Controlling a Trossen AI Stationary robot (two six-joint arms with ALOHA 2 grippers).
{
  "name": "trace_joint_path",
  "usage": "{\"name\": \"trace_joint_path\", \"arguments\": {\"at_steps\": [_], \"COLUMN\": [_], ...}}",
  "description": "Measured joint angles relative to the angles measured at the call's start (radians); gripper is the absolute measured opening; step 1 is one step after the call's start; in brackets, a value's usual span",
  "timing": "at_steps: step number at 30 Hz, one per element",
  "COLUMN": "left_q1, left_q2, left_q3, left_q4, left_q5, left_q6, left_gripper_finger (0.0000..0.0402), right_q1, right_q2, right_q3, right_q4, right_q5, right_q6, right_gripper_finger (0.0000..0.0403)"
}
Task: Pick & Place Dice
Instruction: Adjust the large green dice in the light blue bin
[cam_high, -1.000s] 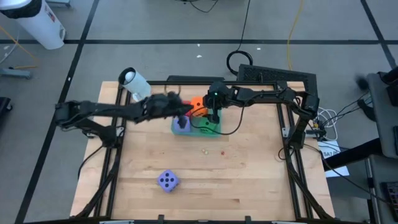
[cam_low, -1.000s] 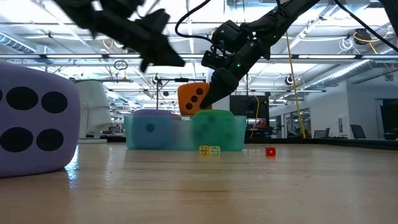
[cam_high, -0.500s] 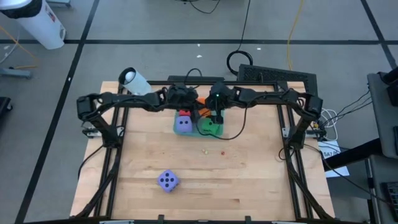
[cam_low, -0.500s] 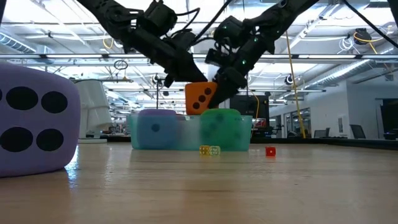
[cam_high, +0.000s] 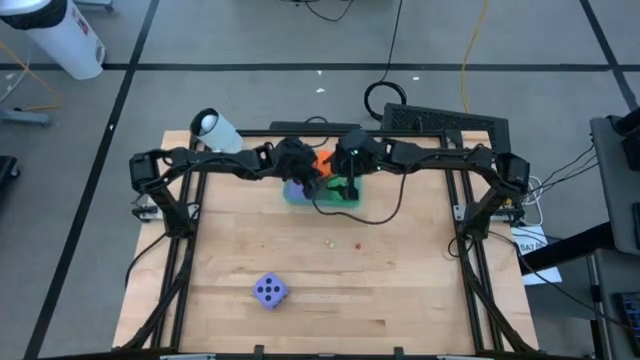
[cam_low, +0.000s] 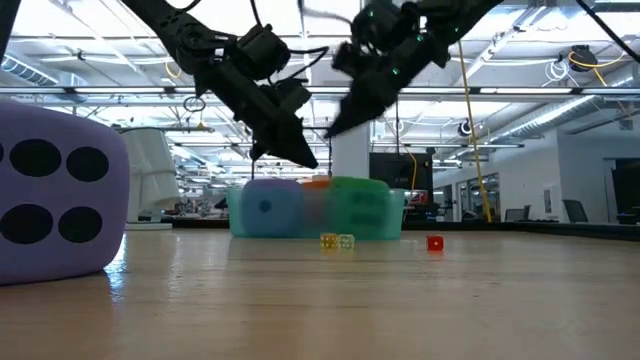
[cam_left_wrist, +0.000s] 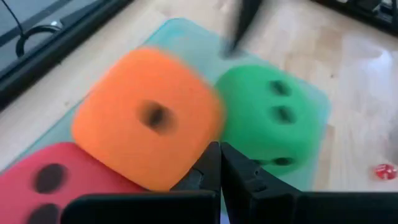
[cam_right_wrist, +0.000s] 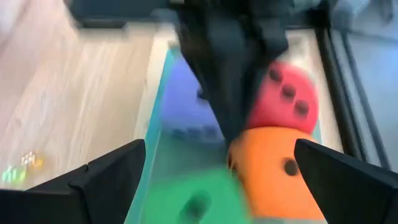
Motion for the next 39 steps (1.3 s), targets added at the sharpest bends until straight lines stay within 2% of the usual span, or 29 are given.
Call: {"name": "trace_joint_path", "arguments": {"at_steps": [5, 9, 14, 16, 17, 20, 23, 28, 31, 36, 39], "left_q1": [-0.013, -0.034, -0.071, -0.09, -0.104, -0.155, -0.211, -0.309, -0.364, -0.441, -0.476], "left_q2": [0.0, -0.02, -0.113, -0.185, -0.226, -0.366, -0.505, -0.672, -0.737, -0.794, -0.807], "left_q3": [0.0, 0.0, 0.0, 0.0, -0.004, -0.063, -0.148, -0.264, -0.293, -0.296, -0.293], "left_q4": [-0.004, 0.023, -0.015, -0.084, -0.102, -0.142, -0.128, -0.126, -0.148, -0.234, -0.305], "left_q5": [0.015, 0.019, 0.022, 0.022, 0.018, -0.035, -0.078, -0.173, -0.235, -0.304, -0.325], "left_q6": [0.01, 0.044, 0.11, 0.134, 0.143, 0.151, 0.111, 0.043, -0.003, -0.071, -0.119], "left_gripper_finger": [0.0012, 0.0004, 0.0005, 0.0003, 0.0003, 0.0002, 0.0003, 0.0003, 0.0003, 0.0003, 0.0002], "right_q1": [0.018, 0.021, 0.022, 0.011, -0.001, -0.029, -0.037, -0.041, -0.042, -0.042, -0.042], "right_q2": [-0.035, -0.038, -0.091, -0.122, -0.15, -0.257, -0.374, -0.532, -0.6, -0.679, -0.714], "right_q3": [0.004, 0.001, 0.001, -0.006, -0.025, -0.104, -0.249, -0.511, -0.631, -0.786, -0.868], "right_q4": [0.027, 0.008, -0.019, -0.047, -0.049, 0.044, 0.155, 0.431, 0.516, 0.647, 0.697], "right_q5": [0.012, 0.023, 0.036, -0.019, -0.08, -0.221, -0.243, -0.16, -0.114, -0.11, -0.109], "right_q6": [0.016, 0.016, 0.068, 0.091, 0.109, 0.191, 0.267, 0.358, 0.392, 0.438, 0.464], "right_gripper_finger": [0.04, 0.04, 0.0396, 0.0388, 0.0379, 0.034, 0.0289, 0.0195, 0.0138, 0.0049, 0.001]}}
